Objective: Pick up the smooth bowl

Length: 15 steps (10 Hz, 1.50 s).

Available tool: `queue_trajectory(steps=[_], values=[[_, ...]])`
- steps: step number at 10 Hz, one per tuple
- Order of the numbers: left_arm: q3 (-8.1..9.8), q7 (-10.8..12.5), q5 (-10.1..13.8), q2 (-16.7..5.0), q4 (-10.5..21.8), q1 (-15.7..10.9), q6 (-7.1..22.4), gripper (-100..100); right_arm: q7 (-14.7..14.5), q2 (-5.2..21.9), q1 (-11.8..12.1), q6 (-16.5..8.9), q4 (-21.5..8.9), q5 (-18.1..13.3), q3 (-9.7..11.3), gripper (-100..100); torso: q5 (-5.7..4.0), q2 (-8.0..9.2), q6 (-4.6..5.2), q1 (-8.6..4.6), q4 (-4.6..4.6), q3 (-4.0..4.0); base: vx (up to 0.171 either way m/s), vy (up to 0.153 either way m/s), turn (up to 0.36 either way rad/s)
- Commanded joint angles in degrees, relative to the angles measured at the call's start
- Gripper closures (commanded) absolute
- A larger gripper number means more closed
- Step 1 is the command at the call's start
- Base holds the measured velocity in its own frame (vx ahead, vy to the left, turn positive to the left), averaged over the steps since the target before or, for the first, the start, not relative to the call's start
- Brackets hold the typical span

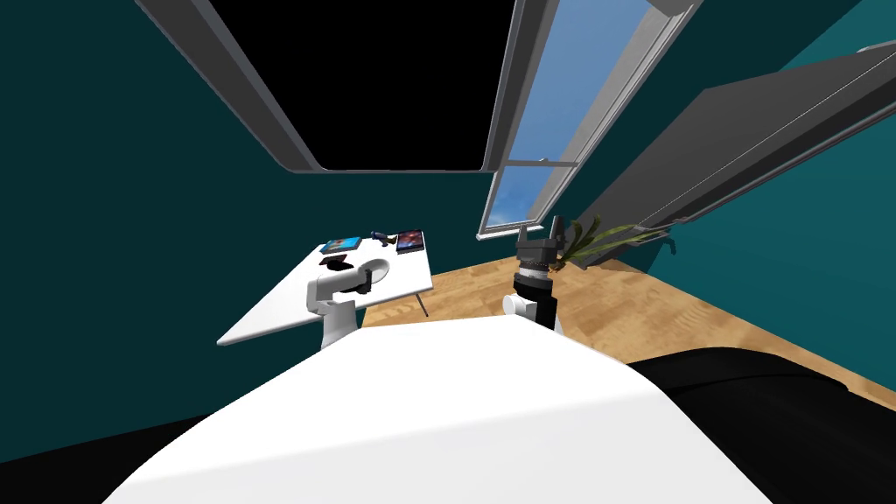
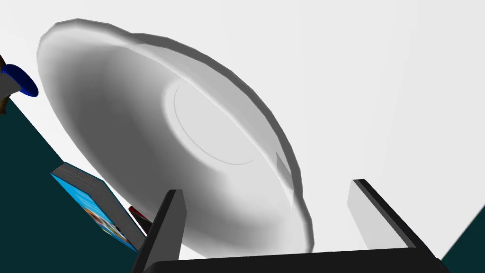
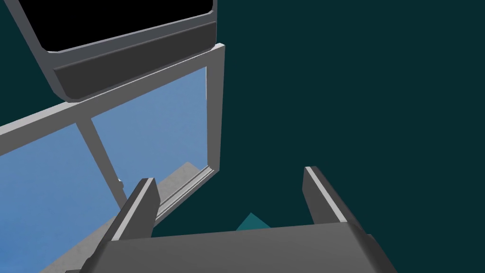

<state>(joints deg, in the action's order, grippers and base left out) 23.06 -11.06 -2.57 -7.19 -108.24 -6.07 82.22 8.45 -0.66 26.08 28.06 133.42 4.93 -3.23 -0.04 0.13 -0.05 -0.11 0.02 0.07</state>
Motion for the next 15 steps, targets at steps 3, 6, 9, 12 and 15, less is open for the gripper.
queue_trajectory(steps=[3,6,9,12,15], values=[[0.82,-0.1,0.7,-0.9,1.4,-0.6,-0.7,100,0.0,0.0,0.0,0.0,0.0,0.0,0.0,0,0.02,0.00,-0.01,0.10,0.00,0.00,-0.001,-0.017,-0.021],[0.74,0.0,0.9,-0.7,1.5,-0.6,-0.5,100,0.0,0.0,0.0,0.0,0.0,0.0,0.0,0,-0.16,-0.04,-0.12,0.00,-0.02,-0.02,0.001,0.000,-0.007],[-0.29,0.0,-0.3,0.2,-0.4,-0.3,0.5,100,0.0,0.0,0.0,0.0,0.0,0.0,0.0,0,-0.18,0.01,-0.11,-0.05,0.02,0.02,0.002,0.010,0.034],[-2.34,0.2,-2.1,2.1,-3.6,-0.2,2.8,100,0.0,0.0,0.0,0.0,0.0,0.0,0.0,0,-0.16,0.04,-0.14,0.09,0.05,0.05,0.003,0.043,0.067],[-3.34,0.4,-3.1,3.0,-5.1,-0.3,4.0,100,0.0,0.0,0.0,0.0,0.0,0.0,0.0,0,-0.17,0.09,-0.15,0.06,0.08,0.09,0.000,0.032,0.048]])
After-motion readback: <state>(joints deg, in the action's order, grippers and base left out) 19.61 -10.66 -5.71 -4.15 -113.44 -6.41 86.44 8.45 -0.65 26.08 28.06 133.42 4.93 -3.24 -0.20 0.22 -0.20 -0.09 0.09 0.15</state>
